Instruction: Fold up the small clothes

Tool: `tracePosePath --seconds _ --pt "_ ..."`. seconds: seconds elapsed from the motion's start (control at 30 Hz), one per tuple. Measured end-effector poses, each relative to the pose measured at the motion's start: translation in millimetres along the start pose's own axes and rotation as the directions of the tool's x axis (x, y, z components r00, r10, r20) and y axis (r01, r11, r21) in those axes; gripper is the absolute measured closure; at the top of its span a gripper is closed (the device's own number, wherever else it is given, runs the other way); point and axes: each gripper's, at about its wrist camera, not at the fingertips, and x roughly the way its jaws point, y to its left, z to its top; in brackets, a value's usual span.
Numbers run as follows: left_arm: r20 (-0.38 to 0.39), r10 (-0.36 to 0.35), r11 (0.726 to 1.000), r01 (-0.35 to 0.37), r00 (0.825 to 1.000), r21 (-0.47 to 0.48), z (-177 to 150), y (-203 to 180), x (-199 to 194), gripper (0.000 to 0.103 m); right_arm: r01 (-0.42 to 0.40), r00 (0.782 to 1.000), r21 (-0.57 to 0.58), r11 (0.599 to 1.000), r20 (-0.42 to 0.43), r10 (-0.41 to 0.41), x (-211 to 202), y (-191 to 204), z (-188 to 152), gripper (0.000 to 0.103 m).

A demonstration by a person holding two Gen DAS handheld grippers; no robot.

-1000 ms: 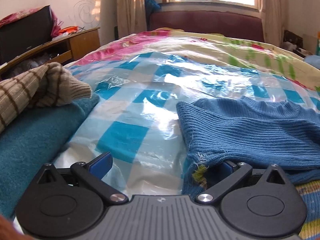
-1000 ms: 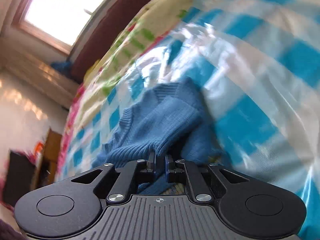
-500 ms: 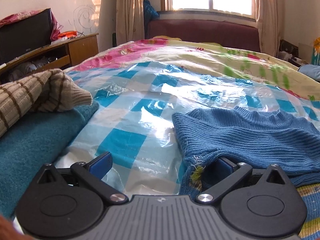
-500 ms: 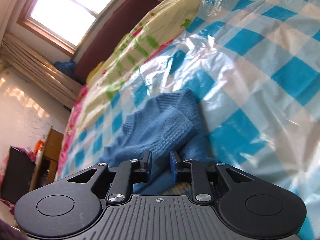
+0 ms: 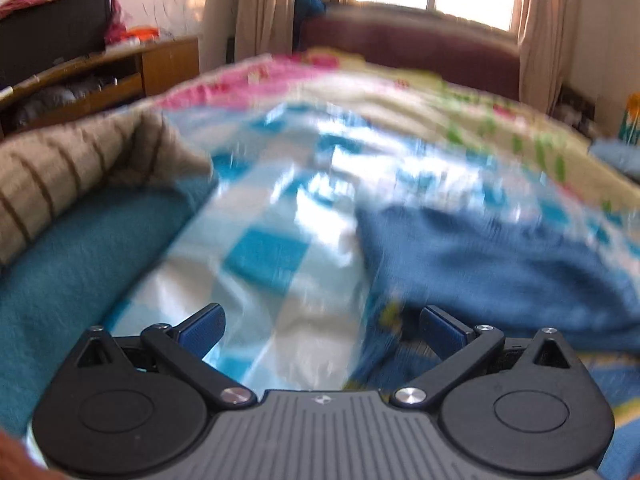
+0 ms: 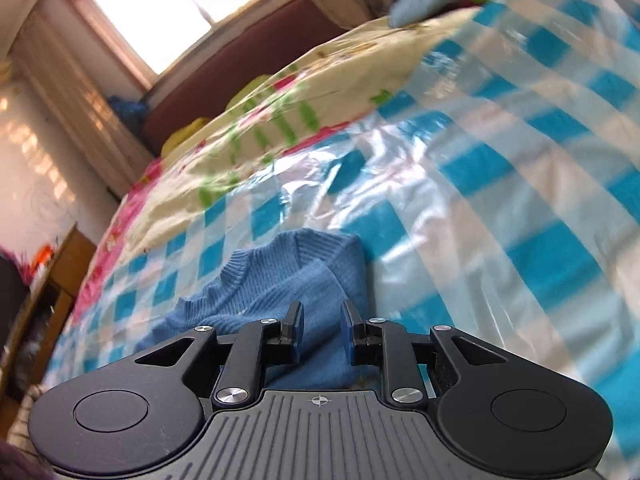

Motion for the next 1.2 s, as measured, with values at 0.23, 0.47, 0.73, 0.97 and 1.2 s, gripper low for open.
tracePosePath --seconds 0.23,0.47,0.73,0.97,1.2 --pt "0.028 0.002 0.995 -0.005 1.0 0.099 17 -35 32 0.0 0.039 0.996 -0.095 0.995 -0.08 -0.046 38 9 5 0.066" --pt "-0.052 0.042 0.991 -0.036 0.998 0.128 0 -36 64 0.0 0.039 0.997 -0.115 0.993 -0.056 -0.046 16 0 5 0.1" --pt "-0.018 0.044 0.995 -0.042 0.999 0.089 6 -26 52 0.0 0.099 0.994 -0.163 0.982 -0.02 -0.104 15 7 0 0.09" --pt "-0.001 0.034 0.995 -0.033 0.999 0.099 12 -33 59 0.0 0.024 1.0 -0.281 0.959 -0.008 -0.028 48 46 12 0.09" --pt "-0.083 0.037 0.999 -0.035 0.996 0.028 7 -12 73 0.0 0.117 0.991 -0.235 0.965 -0.036 -0.129 73 7 5 0.097"
